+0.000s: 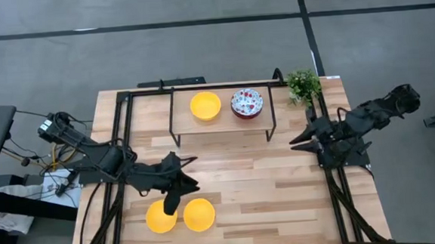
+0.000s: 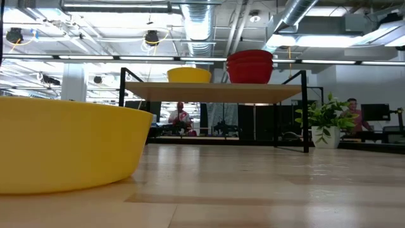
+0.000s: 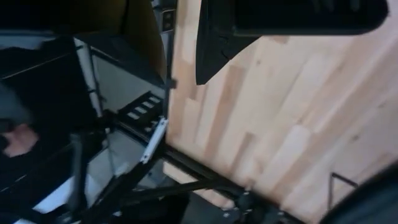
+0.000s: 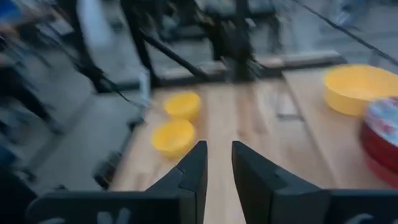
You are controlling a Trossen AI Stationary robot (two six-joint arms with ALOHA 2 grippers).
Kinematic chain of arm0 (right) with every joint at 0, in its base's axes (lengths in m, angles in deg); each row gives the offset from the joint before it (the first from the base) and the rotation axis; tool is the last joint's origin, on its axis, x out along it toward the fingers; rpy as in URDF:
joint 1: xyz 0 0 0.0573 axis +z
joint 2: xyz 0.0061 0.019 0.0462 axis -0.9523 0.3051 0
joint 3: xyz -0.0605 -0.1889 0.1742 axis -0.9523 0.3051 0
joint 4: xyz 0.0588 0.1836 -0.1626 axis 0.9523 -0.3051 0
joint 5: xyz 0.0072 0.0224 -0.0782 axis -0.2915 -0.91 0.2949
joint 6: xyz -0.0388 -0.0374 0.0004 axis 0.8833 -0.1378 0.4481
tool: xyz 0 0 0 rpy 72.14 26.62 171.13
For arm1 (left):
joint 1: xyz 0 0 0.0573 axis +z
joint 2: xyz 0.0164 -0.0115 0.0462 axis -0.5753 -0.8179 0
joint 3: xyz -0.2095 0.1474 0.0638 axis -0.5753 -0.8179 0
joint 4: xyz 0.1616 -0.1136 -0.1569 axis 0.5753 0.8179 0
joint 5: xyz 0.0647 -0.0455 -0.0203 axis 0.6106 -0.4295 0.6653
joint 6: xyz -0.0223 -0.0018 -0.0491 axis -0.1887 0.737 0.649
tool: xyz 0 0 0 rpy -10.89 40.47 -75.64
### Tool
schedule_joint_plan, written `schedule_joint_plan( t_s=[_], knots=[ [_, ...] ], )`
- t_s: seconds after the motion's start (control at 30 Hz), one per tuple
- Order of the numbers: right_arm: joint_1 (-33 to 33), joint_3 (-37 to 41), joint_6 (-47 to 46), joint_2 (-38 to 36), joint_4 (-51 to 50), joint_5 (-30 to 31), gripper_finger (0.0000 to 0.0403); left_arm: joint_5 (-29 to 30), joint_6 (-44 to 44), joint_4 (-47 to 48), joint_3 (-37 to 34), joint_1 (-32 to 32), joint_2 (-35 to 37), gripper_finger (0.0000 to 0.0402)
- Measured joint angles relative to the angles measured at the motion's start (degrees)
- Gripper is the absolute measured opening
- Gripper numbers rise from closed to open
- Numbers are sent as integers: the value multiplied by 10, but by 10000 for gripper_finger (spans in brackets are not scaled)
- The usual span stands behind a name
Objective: Pick & Place Mini bowls
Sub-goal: Stack the right yellow bowl on the yellow bowl on the shelf
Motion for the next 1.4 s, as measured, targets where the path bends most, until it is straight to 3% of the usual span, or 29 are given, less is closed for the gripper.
schedule_joint_plan(
  t_s=[0.17,0.47,0.77,0.97,1.13,1.4],
  knots=[
    [7,101,-12,-87,117,-45,61,1,9,-76,-37,-6,0,86],
    [28,245,-24,-205,256,-28,61,-31,141,-83,-64,-9,-73,86],
    [27,285,-26,-260,254,30,61,-138,249,-64,-64,-5,-148,86],
    [28,301,-21,-261,251,29,61,-146,262,11,-64,0,-145,72],
    [24,317,-8,-248,246,30,61,-153,263,23,-63,16,-140,55],
    [-12,323,-3,-244,193,32,61,-212,263,23,-71,32,-140,41]
  ],
)
